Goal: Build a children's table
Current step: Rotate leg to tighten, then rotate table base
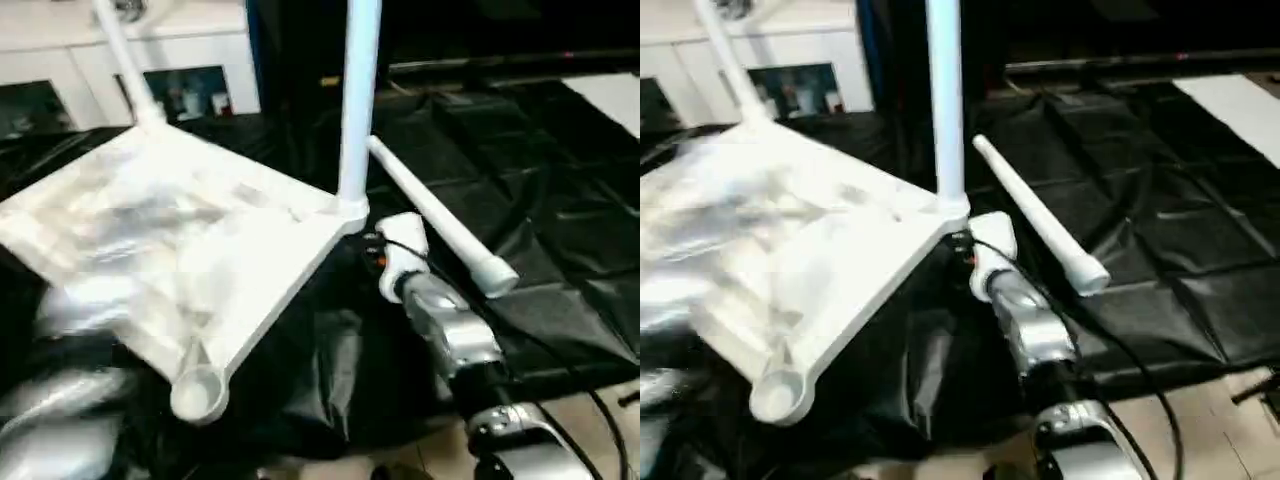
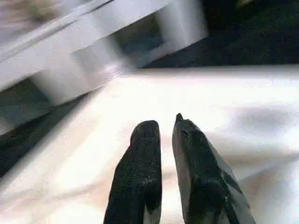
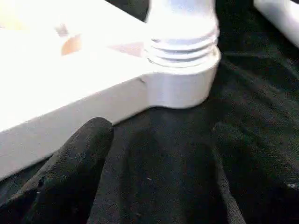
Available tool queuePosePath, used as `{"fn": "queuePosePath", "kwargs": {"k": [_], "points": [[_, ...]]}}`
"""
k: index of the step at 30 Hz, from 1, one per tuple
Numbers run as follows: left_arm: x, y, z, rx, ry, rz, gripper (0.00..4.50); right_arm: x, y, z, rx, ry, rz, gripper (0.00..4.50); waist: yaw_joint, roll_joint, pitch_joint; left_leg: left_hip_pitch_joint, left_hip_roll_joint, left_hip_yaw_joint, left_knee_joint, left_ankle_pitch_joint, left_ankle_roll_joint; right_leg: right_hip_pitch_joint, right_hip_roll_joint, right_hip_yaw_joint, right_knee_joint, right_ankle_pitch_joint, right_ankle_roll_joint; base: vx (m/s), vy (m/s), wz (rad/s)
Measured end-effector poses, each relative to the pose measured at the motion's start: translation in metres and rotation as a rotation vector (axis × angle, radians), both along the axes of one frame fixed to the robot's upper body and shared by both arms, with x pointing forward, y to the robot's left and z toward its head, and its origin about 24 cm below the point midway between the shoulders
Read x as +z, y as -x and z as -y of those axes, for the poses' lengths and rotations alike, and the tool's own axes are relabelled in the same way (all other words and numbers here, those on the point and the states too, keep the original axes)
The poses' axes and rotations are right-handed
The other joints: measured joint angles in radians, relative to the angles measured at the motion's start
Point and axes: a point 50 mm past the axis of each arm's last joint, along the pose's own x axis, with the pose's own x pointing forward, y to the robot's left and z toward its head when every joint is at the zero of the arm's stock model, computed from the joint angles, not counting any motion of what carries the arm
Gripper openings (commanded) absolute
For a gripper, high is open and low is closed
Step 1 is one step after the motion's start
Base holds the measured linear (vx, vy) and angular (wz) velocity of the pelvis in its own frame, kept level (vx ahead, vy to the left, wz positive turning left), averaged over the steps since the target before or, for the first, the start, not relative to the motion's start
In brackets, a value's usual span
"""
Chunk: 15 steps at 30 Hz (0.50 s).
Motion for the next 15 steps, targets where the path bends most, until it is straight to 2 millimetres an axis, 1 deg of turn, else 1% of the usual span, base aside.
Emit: {"fn": "queuePosePath", "kwargs": {"k": [1,2,3,5,8,9,11,13,15], "points": [[-0.001,0.007,-0.012,0.046,-0.032,-0.009,0.66,-0.001,-0.001,-0.001,0.003,0.002,-0.006,3.88,0.005,-0.001,0.0,0.001,0.0,0.0,0.0,0.0,0.0,0.0,0.0,0.0,0.0,0.0,0.0,0.0,0.0,0.0],[-0.004,0.019,-0.029,0.106,-0.071,-0.031,0.66,-0.001,-0.001,-0.003,0.007,0.003,-0.01,3.88,0.009,-0.002,0.0,0.001,0.0,0.0,0.0,-0.002,-0.003,0.0,-0.001,0.0,0.0,0.0,0.0,0.0,0.0,0.0],[-0.007,0.027,-0.039,0.148,-0.092,-0.049,0.66,-0.001,-0.002,-0.004,0.009,0.002,-0.012,3.88,0.014,-0.003,-0.001,0.001,0.0,0.0,0.0,-0.003,-0.005,0.0,-0.002,0.0,0.0,0.0,0.0,0.0,0.0,0.0],[-0.011,0.042,-0.058,0.223,-0.128,-0.087,0.66,-0.003,-0.001,-0.007,0.012,0.005,-0.02,3.88,0.022,-0.008,-0.003,0.002,0.0,0.0,0.002,-0.003,-0.005,0.0,-0.002,0.001,0.0,0.0,0.0,0.0,0.0,0.0],[-0.013,0.058,-0.075,0.299,-0.164,-0.143,0.66,-0.006,-0.001,-0.008,0.014,0.01,-0.038,3.88,0.026,-0.018,-0.007,0.002,0.0,0.0,0.002,-0.003,-0.005,0.001,-0.002,0.001,0.0,0.001,-0.001,0.0,0.0,0.0],[-0.014,0.062,-0.079,0.314,-0.169,-0.163,0.66,-0.006,-0.002,-0.009,0.016,0.012,-0.041,3.88,0.026,-0.02,-0.008,0.003,0.0,0.0,0.002,-0.003,-0.005,0.001,-0.002,0.002,0.001,0.001,-0.001,0.0,0.0,0.0],[-0.021,0.075,-0.081,0.322,-0.178,-0.258,0.66,-0.005,-0.004,-0.012,0.027,0.016,-0.046,3.88,0.024,-0.021,-0.009,0.003,0.0,0.0,0.002,-0.003,-0.006,0.001,-0.002,0.003,0.001,0.002,-0.001,0.0,0.0,0.0],[-0.029,0.081,-0.077,0.295,-0.162,-0.34,0.66,-0.006,-0.004,-0.013,0.029,0.018,-0.051,3.88,0.023,-0.022,-0.009,0.003,0.0,0.0,0.002,-0.003,-0.006,0.002,-0.002,0.003,0.002,0.002,-0.001,0.0,0.0,0.0],[-0.043,0.09,-0.064,0.207,-0.112,-0.466,0.66,-0.006,-0.006,-0.015,0.035,0.023,-0.059,3.88,0.021,-0.022,-0.009,0.003,0.0,0.0,0.001,-0.003,-0.006,0.002,-0.002,0.004,0.003,0.002,-0.001,0.0,0.0,0.0]]}}
